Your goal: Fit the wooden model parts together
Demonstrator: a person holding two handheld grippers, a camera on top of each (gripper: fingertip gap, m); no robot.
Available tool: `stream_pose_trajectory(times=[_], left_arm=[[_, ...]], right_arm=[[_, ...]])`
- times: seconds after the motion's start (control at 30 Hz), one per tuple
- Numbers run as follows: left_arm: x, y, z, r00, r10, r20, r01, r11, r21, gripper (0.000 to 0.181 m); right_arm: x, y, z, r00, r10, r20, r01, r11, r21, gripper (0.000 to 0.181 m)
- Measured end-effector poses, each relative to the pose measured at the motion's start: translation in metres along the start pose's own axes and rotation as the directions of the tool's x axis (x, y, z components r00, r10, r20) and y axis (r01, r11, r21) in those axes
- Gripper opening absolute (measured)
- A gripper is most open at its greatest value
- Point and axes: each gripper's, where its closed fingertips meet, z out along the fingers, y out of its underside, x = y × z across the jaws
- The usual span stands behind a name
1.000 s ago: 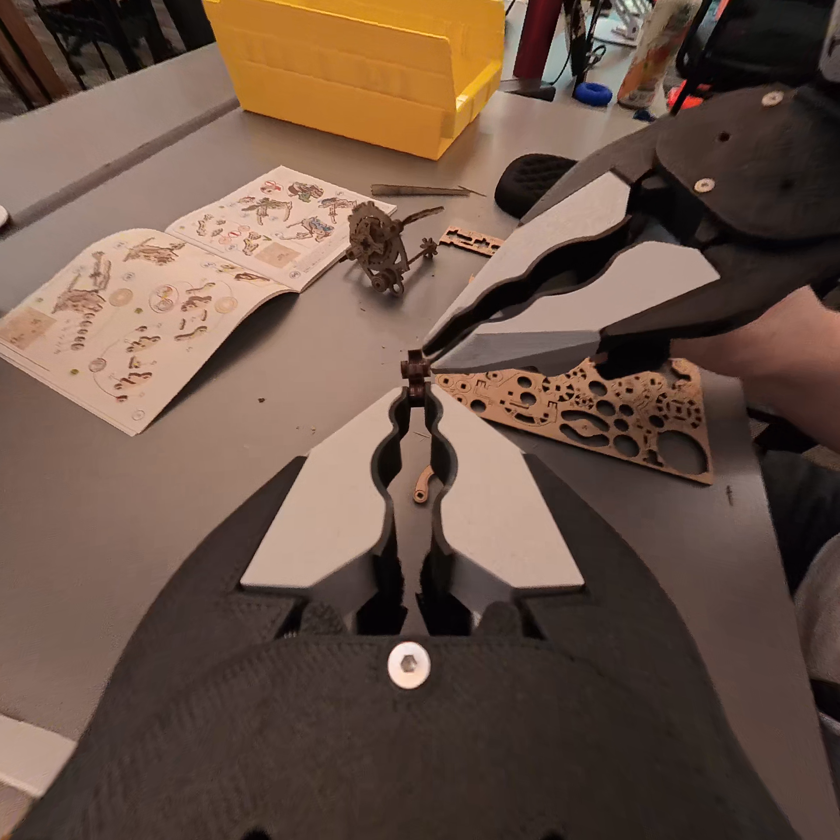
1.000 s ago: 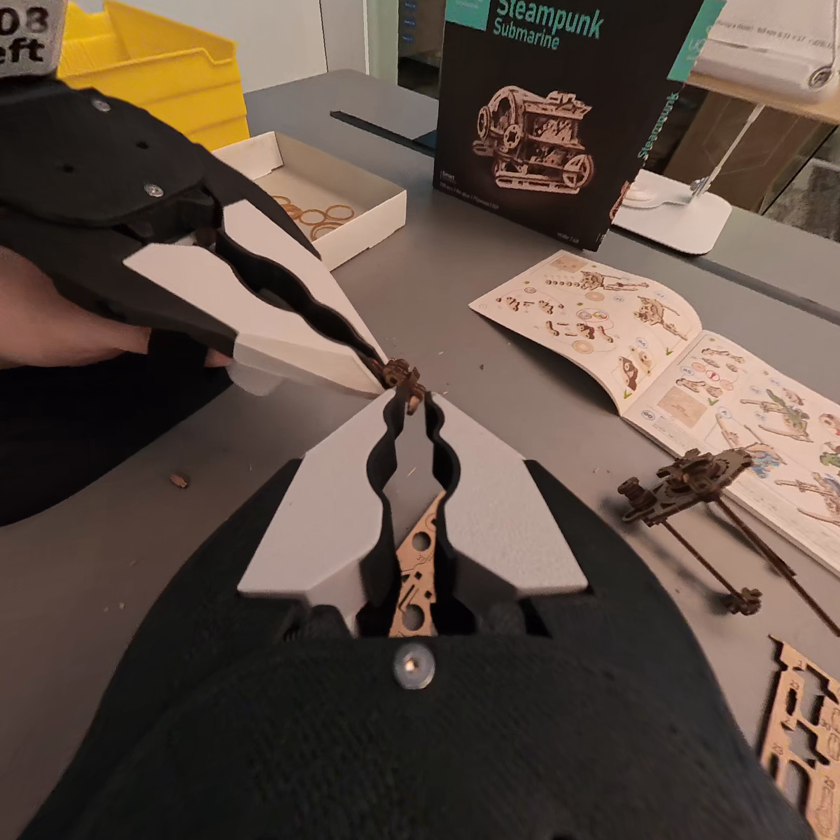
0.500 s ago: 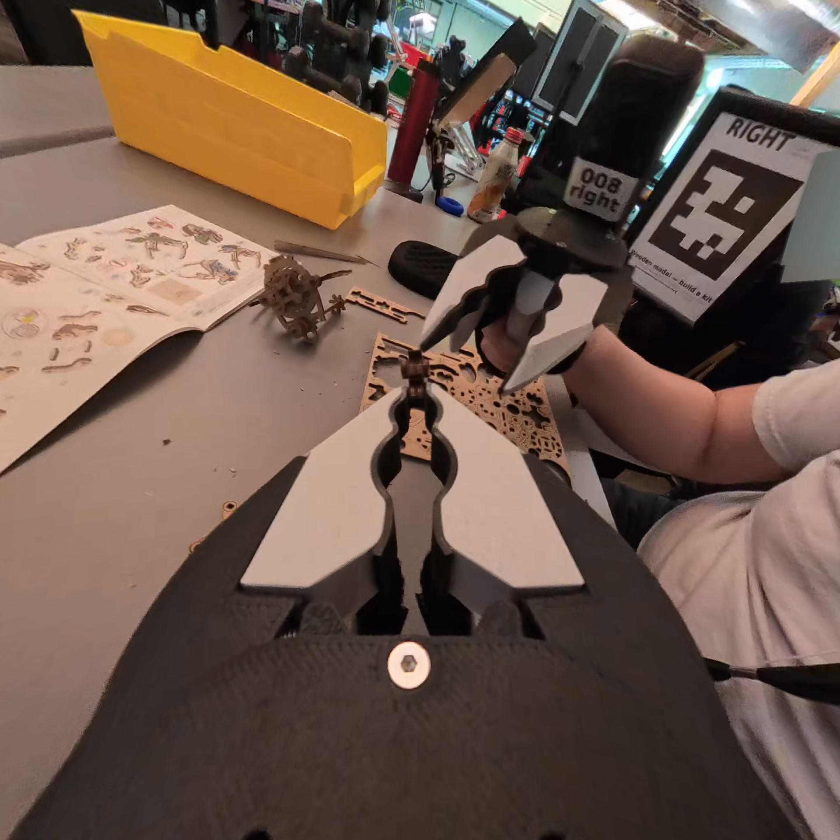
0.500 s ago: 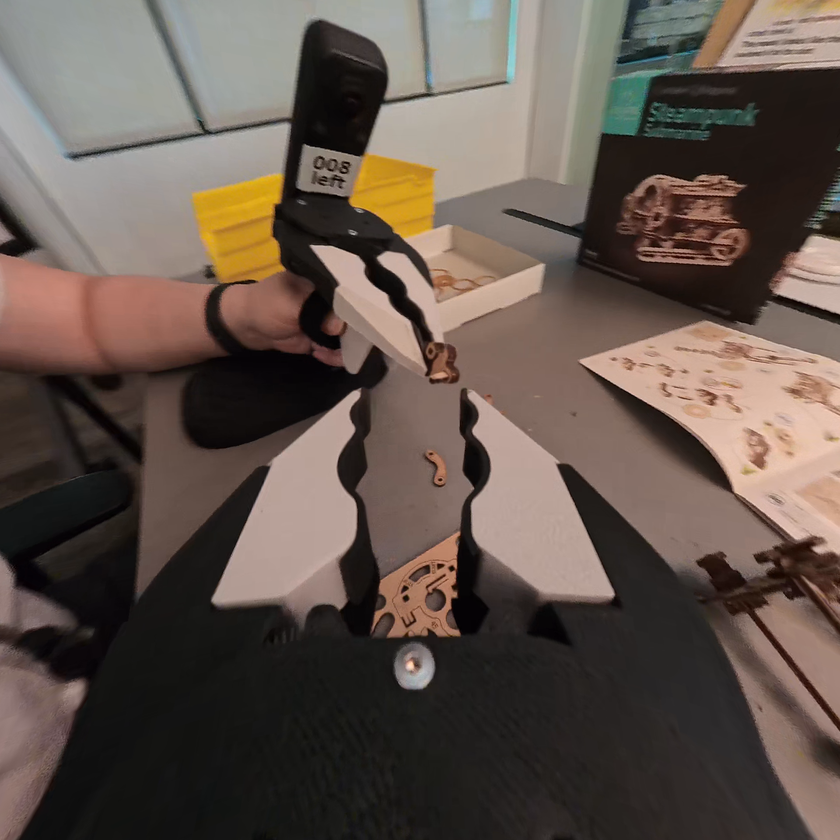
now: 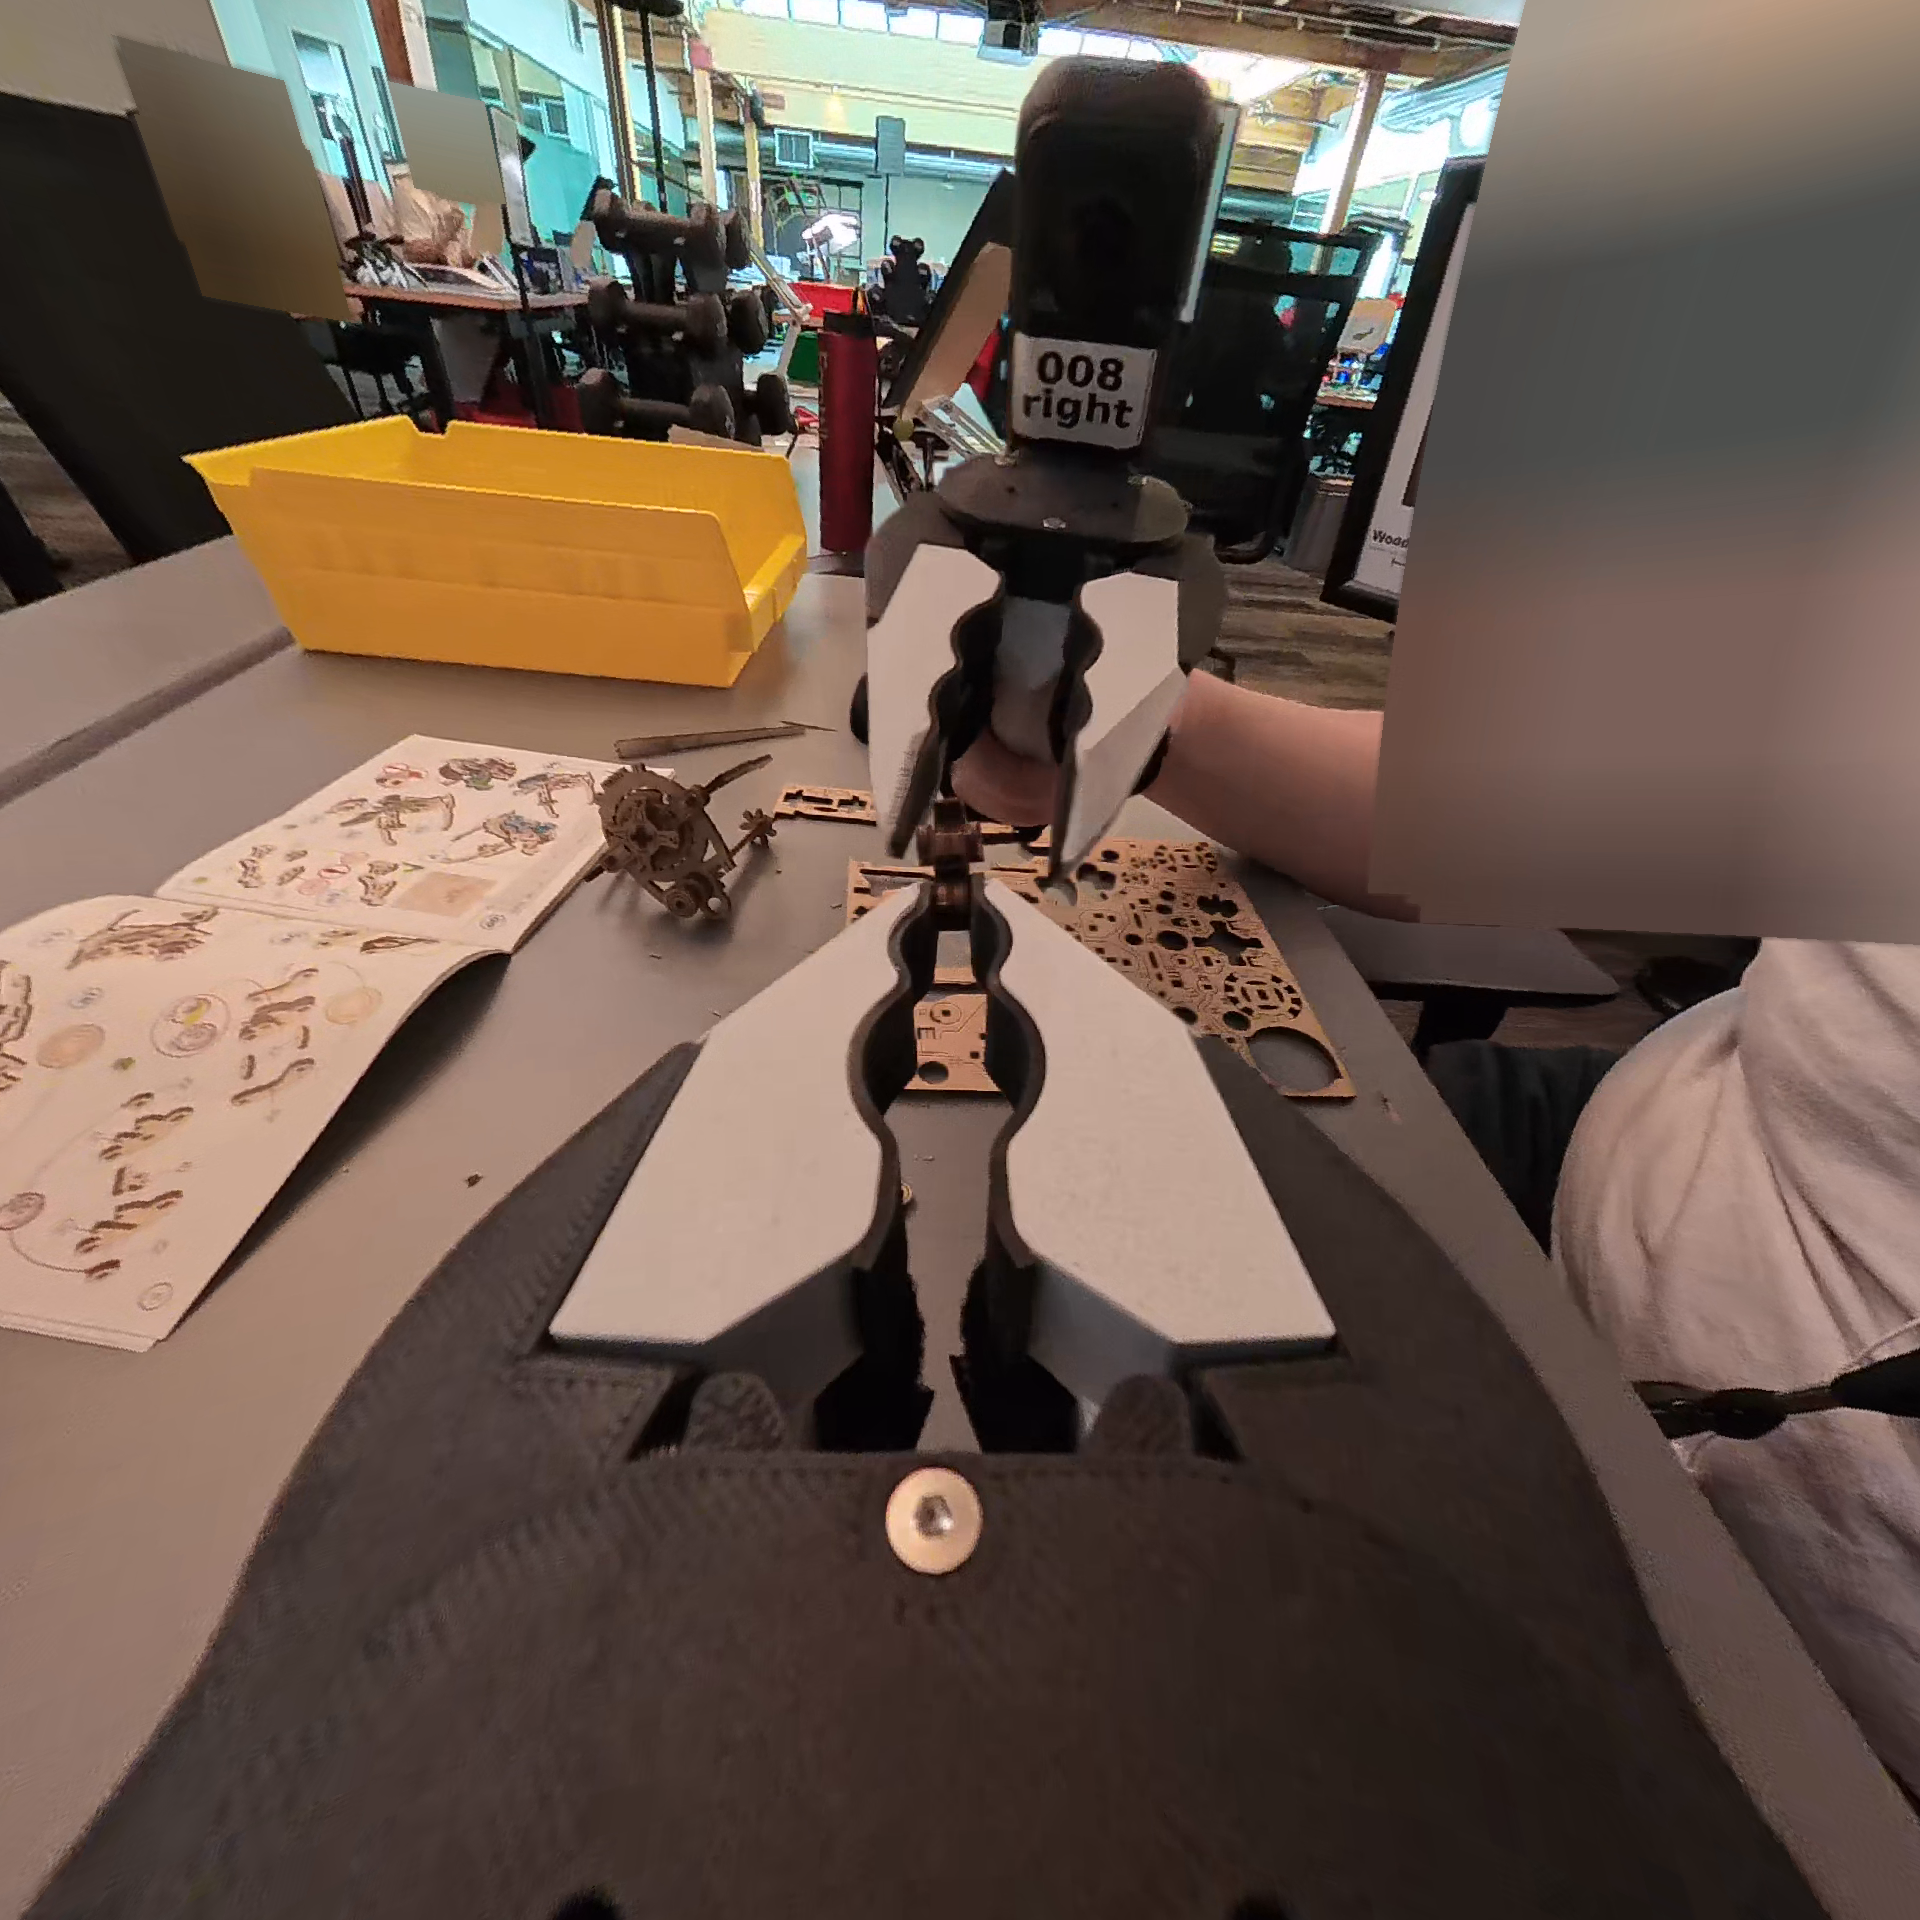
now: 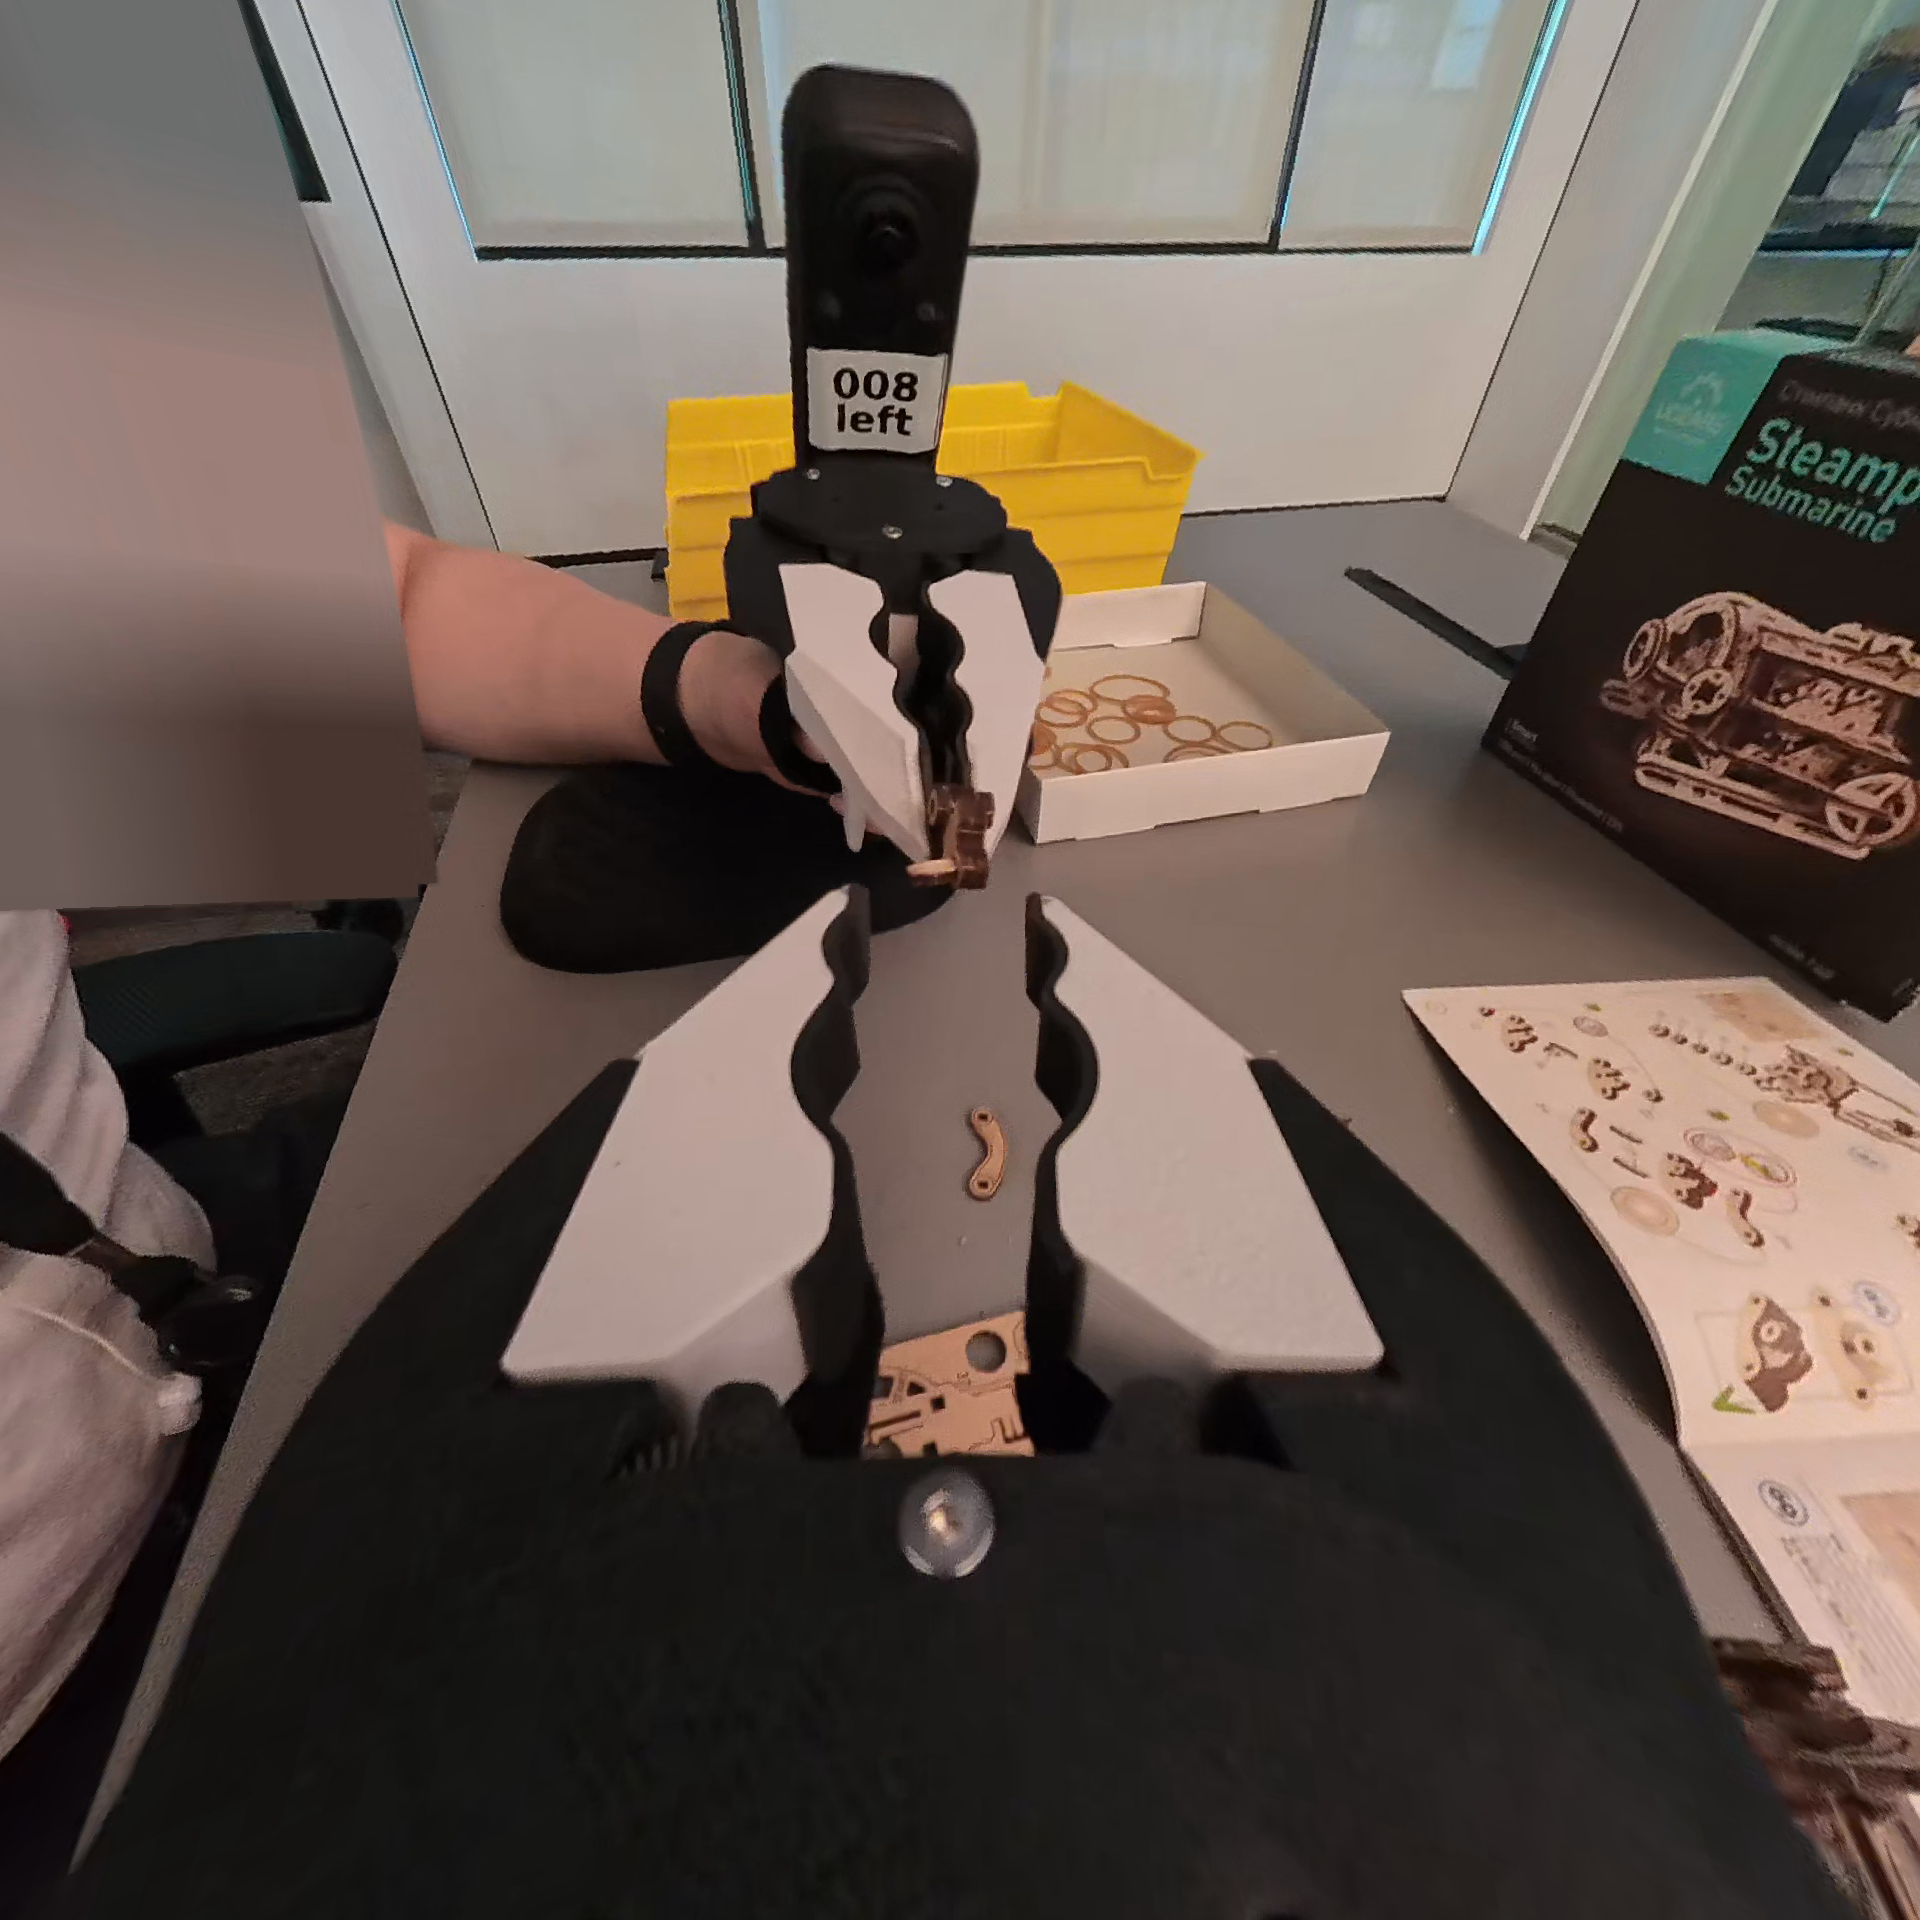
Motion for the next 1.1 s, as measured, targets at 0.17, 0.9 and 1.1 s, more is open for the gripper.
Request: stream_pose_trajectory(times=[0.17, 0.9, 1.1], left_arm=[[0.004, 0.003, 0.002, 0.998, 0.057, 0.003, -0.057, 0.998, -0.02, 0.003], [0.014, 0.005, 0.007, 0.995, 0.1, -0.011, -0.1, 0.994, -0.041, 0.003], [0.016, 0.0, 0.007, 0.997, 0.08, -0.013, -0.08, 0.997, -0.009, 0.003]], right_arm=[[-0.006, -0.003, 0.002, 0.999, -0.002, 0.037, 0.0, 0.999, 0.033, 0.025], [-0.013, 0.001, -0.002, 0.997, -0.032, 0.074, 0.028, 0.998, 0.052, 0.012], [-0.015, -0.004, -0.003, 0.996, 0.001, 0.093, -0.01, 0.995, 0.097, 0.013]])
